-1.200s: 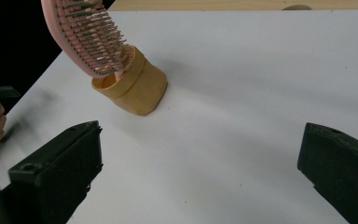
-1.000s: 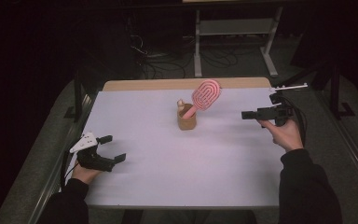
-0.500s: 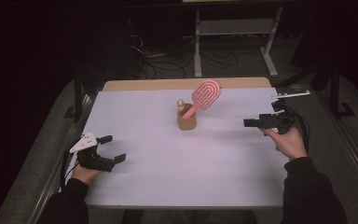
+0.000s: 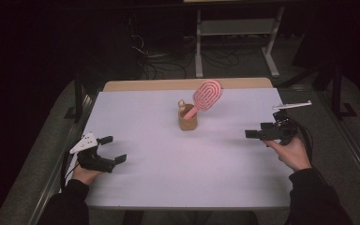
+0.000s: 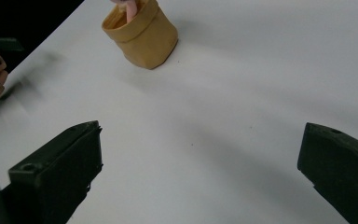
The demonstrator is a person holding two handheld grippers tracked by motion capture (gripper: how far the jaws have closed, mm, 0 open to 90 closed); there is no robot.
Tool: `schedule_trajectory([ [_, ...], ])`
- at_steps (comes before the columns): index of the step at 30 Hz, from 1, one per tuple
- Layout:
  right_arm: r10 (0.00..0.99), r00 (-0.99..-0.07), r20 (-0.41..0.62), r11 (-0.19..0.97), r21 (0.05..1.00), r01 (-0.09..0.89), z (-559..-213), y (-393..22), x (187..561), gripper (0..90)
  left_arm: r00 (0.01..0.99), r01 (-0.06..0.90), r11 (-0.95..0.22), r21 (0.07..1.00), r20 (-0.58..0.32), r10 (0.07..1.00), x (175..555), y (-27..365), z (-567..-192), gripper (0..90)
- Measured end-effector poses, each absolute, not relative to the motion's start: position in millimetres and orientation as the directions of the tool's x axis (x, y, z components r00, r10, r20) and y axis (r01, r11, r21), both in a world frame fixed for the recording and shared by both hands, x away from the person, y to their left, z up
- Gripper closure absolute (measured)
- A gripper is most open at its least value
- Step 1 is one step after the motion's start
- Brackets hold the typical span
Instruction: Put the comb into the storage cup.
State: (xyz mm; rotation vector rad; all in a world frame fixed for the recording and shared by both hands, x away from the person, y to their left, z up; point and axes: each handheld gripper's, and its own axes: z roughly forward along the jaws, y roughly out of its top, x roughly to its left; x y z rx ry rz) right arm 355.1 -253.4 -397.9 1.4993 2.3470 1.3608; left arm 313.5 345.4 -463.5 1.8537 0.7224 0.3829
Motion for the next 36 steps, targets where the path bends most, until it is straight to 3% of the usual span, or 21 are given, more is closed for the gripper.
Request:
schedule_trajectory([
  [22,0.755,-0.529,0.388,0.144,0.689,0.710,-428.9,-262.5,319.2,0.0,0.763,0.304,-0.251,0.919,-0.077,0.642,312.6,346.5,-463.7,0.0],
  [36,0.781,-0.547,0.302,0.169,0.741,0.650,-436.8,-264.4,291.9,0.0,0.764,0.309,-0.255,0.916,-0.079,0.640,312.7,346.4,-464.5,0.0],
])
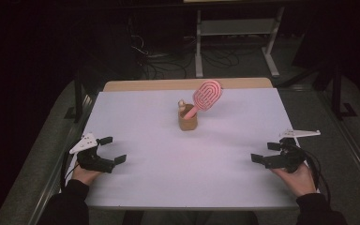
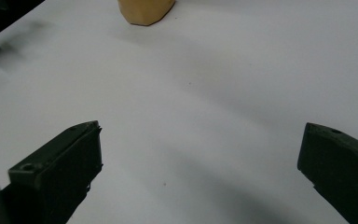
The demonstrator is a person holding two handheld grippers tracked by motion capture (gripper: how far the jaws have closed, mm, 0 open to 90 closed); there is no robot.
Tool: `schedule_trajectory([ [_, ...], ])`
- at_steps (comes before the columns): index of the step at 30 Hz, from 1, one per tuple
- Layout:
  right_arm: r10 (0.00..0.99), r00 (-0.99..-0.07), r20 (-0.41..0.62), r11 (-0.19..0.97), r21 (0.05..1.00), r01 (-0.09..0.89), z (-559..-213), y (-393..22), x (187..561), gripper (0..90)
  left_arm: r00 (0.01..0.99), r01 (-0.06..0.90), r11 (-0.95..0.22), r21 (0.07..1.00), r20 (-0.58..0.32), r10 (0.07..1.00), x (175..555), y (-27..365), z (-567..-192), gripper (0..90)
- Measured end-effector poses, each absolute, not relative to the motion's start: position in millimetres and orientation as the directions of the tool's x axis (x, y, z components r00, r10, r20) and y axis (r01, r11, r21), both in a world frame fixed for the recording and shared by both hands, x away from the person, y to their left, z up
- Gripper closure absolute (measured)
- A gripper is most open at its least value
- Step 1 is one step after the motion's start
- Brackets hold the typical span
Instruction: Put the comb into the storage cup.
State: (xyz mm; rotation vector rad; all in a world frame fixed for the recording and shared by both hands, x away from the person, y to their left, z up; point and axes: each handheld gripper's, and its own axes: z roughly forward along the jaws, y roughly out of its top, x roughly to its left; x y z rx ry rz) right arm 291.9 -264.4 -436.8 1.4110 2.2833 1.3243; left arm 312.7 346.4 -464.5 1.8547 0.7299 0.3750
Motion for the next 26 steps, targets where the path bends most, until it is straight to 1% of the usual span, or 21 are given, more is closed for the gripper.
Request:
schedule_trajectory([
  [5,0.796,-0.542,0.269,0.160,0.770,0.618,-438.2,-267.8,283.7,0.0,0.766,0.309,-0.257,0.915,-0.079,0.638,312.6,346.1,-464.6,0.0],
  [14,0.824,-0.516,0.234,0.157,0.780,0.605,-445.3,-274.7,269.6,0.0,0.767,0.316,-0.249,0.915,-0.092,0.635,312.5,344.3,-465.2,0.0],
  [26,0.838,-0.486,0.248,0.113,0.793,0.598,-448.5,-278.7,254.9,0.0,0.771,0.314,-0.231,0.921,-0.106,0.628,311.7,344.1,-464.1,0.0],
])
